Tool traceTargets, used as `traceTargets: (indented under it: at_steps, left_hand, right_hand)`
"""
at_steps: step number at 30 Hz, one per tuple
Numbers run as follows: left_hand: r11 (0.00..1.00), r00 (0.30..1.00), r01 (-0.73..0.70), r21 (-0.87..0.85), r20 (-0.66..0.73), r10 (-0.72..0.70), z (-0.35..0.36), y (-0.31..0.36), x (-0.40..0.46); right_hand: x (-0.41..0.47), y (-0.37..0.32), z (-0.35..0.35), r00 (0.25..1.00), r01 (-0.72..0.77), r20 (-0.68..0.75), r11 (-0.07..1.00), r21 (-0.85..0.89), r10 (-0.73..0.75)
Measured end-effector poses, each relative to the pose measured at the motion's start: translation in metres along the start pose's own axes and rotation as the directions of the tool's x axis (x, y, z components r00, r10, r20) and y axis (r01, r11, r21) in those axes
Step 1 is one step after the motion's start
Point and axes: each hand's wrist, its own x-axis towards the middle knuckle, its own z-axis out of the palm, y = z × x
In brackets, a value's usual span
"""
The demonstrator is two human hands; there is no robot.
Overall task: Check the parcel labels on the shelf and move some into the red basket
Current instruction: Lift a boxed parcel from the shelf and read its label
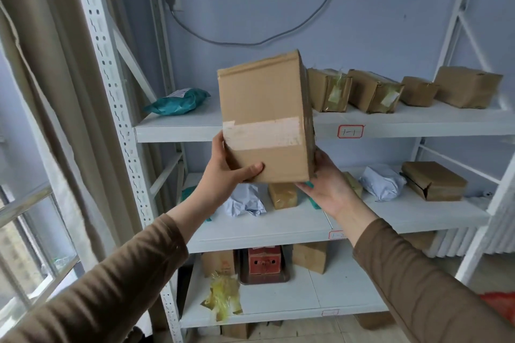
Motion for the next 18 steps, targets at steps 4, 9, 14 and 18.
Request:
traceTargets:
  at_steps: [4,9,14,18]
  left_hand:
    - [0.937,0.993,-0.12,0.327,0.036,0.114,-0.008,-0.036,-0.019]
    - [0.847,0.973,-0.214,0.486,0.03,0.228,-0.004,-0.063,-0.034]
    - [0.964,0.989,-0.124,0.235,-0.053,0.14,-0.009,-0.061,-0.02]
    - [0.998,0.974,-0.055,-0.002,-0.221,0.054,-0.012,-0.055,0.0]
  right_hand:
    - [0.002,0.009,-0.011,0.999,-0.054,-0.018,0.991,-0.126,0.052]
    - [0.007,0.017,-0.008,0.998,-0.062,-0.023,0.984,-0.168,0.059]
    - [0.004,0.02,-0.001,0.998,-0.053,0.025,0.987,-0.149,0.057]
    - [-0.002,0.023,0.011,0.996,-0.015,0.082,0.985,-0.17,0.029]
